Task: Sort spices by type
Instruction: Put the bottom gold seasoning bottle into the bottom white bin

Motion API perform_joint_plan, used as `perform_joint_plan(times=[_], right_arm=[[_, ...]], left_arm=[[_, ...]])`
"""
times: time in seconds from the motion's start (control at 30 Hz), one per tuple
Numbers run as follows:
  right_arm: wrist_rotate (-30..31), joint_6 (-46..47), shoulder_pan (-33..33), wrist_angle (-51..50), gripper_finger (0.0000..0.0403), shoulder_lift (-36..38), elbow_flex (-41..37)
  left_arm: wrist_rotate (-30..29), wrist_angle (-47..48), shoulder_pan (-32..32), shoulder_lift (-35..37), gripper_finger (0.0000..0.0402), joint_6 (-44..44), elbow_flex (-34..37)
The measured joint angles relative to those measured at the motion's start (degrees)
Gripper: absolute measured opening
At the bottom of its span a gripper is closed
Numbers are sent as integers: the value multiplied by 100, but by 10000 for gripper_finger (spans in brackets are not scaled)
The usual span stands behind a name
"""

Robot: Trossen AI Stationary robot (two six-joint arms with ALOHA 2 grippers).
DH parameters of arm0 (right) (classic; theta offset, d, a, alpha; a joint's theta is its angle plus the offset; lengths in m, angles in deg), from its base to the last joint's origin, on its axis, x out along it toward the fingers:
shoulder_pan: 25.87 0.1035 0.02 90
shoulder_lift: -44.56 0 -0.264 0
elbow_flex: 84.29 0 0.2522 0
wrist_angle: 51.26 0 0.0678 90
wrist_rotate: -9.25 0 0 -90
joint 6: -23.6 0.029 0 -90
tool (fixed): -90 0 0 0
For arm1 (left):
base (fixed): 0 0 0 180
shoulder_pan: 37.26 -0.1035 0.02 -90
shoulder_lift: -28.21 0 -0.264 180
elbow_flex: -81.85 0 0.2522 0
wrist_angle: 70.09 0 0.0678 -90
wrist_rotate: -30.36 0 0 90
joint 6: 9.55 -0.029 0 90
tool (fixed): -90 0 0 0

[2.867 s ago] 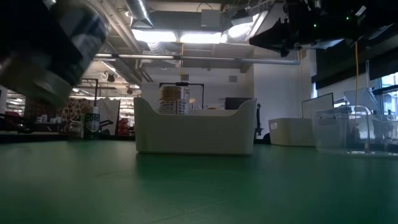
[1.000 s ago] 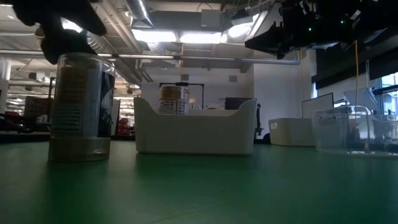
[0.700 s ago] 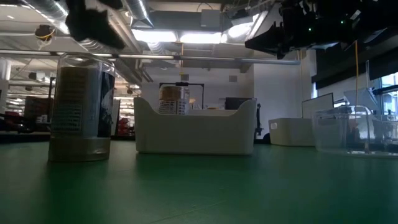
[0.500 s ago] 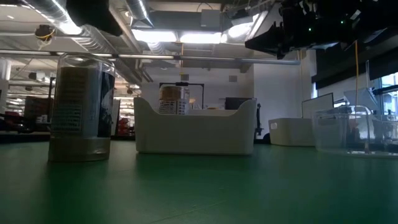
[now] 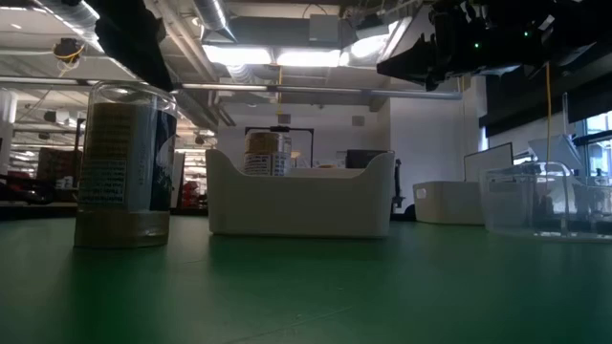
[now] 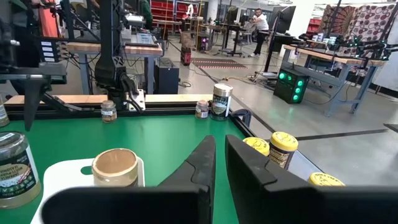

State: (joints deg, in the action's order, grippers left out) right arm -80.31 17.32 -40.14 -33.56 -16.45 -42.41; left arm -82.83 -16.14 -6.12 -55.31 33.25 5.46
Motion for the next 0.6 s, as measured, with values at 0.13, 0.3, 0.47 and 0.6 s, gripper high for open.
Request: perform_joint_plan(times=[0.13, 0.3, 0.47, 0.6], right_arm=[[-1, -1, 1, 0, 39, 0, 0], [-1, -1, 1, 1, 39, 0, 0], [-1, -1, 1, 0, 39, 0, 0], [-1, -2, 0, 0, 39, 0, 0]], left_arm=[[3, 41, 0, 0, 321, 21, 0], [7, 98, 0, 0, 321, 167, 106], [12, 1, 44, -2, 321, 372, 306], [12, -121, 87, -2, 321, 377, 319]])
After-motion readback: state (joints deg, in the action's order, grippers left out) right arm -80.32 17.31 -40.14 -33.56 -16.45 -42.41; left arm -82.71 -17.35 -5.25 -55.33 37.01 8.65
